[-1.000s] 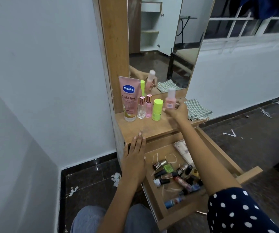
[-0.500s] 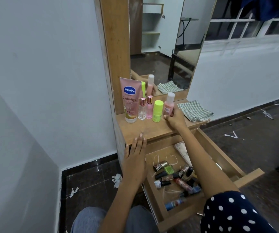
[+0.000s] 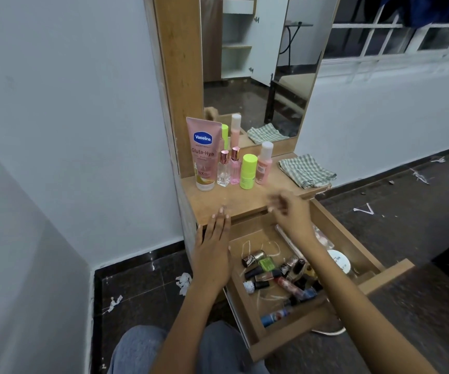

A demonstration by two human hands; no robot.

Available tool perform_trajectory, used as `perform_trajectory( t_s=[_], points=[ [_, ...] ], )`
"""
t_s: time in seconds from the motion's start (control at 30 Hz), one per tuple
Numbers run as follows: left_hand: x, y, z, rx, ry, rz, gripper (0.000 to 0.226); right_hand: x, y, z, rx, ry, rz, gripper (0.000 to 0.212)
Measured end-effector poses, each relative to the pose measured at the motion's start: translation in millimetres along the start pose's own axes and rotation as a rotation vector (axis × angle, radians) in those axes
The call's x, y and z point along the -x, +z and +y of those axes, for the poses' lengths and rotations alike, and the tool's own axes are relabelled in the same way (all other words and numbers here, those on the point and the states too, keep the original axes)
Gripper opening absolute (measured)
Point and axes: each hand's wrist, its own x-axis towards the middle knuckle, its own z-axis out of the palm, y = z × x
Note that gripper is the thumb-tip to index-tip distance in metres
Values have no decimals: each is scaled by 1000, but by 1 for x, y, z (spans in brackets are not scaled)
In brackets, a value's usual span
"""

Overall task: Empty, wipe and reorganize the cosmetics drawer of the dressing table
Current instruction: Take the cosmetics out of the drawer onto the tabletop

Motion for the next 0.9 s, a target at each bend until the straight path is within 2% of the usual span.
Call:
perform_trajectory(
  t_s=[0.13,0.23,0.4,0.53,0.63,0.73,0.8,0.9],
  points=[
    [-1,-1,0,1,-7,-9,70,45,0,7,394,-163,-469,19],
    [0,-2,0,-17,-3,-25,69,57,12,16,719,-293,-730,28],
    [0,-6,0,-11,-2,-30,69,56,30,18,1024,-408,-742,26],
    [-1,-9,2,-7,-5,-49,68,61,36,23,1126,-381,-743,27],
    [-4,-16,1,20,12,-98,65,59,24,18,993,-306,-683,24],
    [-7,-28,-2,178,26,-123,58,49,1,8,530,-157,-537,19],
    [-4,-36,-1,339,40,-40,52,44,-9,-4,210,-60,-413,25],
    [-1,-47,2,538,81,59,47,34,-8,-20,75,-98,-291,30]
  ],
)
